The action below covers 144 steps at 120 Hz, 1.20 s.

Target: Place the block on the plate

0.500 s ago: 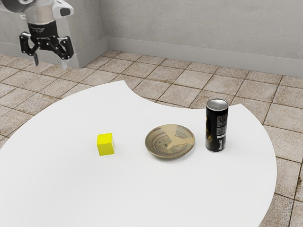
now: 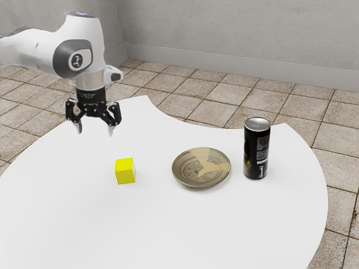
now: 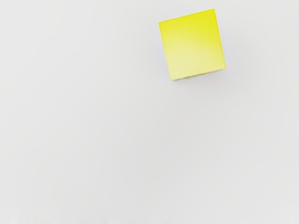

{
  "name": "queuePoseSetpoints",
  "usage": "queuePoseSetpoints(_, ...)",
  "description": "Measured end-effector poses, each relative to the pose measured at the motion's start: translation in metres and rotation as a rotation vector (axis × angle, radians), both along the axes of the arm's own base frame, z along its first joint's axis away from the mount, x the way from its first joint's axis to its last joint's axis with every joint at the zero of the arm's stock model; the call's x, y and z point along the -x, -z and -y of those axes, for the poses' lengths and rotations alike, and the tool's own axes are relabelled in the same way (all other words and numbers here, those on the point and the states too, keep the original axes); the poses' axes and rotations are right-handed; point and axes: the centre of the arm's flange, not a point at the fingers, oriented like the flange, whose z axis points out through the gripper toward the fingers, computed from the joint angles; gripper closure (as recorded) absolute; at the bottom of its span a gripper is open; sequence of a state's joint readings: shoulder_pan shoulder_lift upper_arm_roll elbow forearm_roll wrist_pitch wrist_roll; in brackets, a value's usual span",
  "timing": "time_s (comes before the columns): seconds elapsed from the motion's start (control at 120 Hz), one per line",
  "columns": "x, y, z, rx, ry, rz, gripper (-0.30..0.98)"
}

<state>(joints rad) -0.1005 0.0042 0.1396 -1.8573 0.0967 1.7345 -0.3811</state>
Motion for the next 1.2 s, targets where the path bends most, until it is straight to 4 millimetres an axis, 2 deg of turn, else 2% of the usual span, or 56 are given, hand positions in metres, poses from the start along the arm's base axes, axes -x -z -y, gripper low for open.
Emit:
queuePoseSetpoints(0.133,-0.022,0.065,0.008,0.037,-0.060,0.000,0.00)
queuePoseSetpoints(0.208,-0.034,0.099,0.003,0.056,-0.112,0.001,0.00)
queuePoseSetpoints(0.442,-0.052,0.155,-0.024,0.055,-0.229,0.037,0.00)
queuePoseSetpoints(0.675,-0.072,0.183,-0.030,0.036,-0.232,0.084,0.00)
queuePoseSetpoints(1.2,-0.085,0.220,-0.033,0.023,-0.225,0.095,0.00)
